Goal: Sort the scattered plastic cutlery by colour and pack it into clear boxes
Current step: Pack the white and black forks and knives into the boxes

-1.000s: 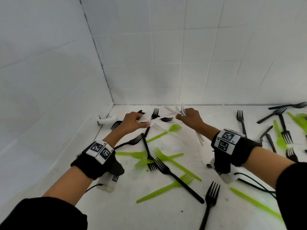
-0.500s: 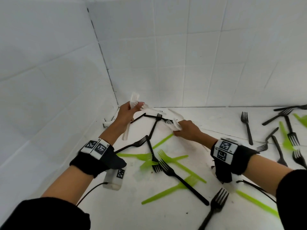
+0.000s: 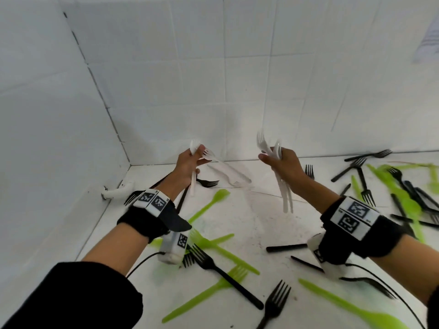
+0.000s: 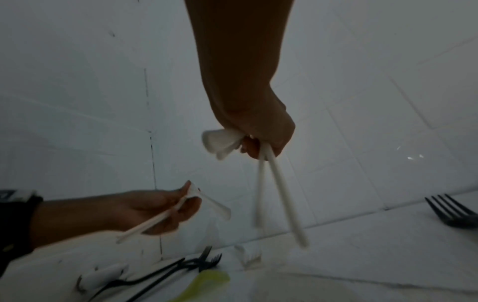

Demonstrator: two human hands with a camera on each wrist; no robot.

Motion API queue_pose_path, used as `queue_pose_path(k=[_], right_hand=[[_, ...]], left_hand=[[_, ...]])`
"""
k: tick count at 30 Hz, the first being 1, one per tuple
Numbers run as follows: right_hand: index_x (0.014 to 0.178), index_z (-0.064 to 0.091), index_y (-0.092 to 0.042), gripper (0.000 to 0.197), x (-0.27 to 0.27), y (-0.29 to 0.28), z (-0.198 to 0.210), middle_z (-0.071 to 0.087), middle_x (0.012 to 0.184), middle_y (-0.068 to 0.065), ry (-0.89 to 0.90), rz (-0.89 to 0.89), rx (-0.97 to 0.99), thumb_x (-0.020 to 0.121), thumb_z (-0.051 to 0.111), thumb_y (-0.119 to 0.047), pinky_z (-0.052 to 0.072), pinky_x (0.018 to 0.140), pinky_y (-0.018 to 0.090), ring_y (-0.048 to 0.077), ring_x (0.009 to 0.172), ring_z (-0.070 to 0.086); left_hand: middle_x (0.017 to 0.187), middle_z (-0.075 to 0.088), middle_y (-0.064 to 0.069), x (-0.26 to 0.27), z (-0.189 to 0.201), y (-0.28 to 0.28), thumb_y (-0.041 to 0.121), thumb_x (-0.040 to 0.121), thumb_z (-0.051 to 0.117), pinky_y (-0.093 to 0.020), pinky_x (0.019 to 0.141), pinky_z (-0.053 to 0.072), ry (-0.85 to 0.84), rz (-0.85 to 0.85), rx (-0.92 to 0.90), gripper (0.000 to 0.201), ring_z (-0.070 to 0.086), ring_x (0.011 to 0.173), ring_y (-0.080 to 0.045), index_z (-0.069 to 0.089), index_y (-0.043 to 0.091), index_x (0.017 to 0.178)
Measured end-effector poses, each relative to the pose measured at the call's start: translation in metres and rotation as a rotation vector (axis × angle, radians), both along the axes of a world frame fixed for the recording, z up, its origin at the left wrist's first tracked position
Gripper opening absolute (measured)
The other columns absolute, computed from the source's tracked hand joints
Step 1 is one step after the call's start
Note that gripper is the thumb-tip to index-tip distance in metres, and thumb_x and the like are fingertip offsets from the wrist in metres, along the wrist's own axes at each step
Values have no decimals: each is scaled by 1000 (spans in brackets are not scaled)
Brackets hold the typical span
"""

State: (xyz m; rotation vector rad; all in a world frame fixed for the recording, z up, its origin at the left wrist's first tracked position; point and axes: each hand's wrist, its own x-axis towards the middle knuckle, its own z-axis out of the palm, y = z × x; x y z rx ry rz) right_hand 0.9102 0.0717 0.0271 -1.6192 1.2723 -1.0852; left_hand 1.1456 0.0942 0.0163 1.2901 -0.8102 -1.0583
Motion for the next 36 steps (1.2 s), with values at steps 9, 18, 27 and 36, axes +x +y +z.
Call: queue_pose_path(k=[9, 18, 27, 36], right_hand=[[90, 57, -8, 11, 19, -23, 0, 43, 63, 1, -100, -42, 95, 89, 60, -19, 38, 37, 16, 12, 48, 39], [117, 54, -2, 56, 60, -49, -49, 54, 122, 16, 785, 153, 84, 75, 75, -34, 39, 81, 30, 29, 114, 51], [110, 52, 1, 50, 46, -37, -58, 54, 118, 20, 665, 86, 232, 73, 78, -19, 42, 62, 28, 28, 94, 52], [90, 58, -2, 26, -14, 13, -1, 45, 60, 4, 344, 36, 103, 81, 71, -23, 31, 30, 11, 18, 49, 43]], left_hand=[[66, 37, -1, -16, -19, -12, 32, 103, 30, -15, 40, 44, 437, -40, 147, 37, 45, 32, -6, 53, 9, 86], [74, 43, 1, 6, 6, 11, 10, 96, 49, -14, 45, 43, 211, -98, 24, 4, 46, 43, -2, 51, 13, 95], [82, 51, 4, 34, 22, 44, 18, 100, 41, -15, 54, 47, -81, -72, -127, 18, 51, 51, 0, 56, 11, 108], [74, 43, 0, -17, 38, 89, 20, 102, 36, -13, 41, 38, -57, -116, -84, 14, 42, 39, 0, 46, 18, 93]])
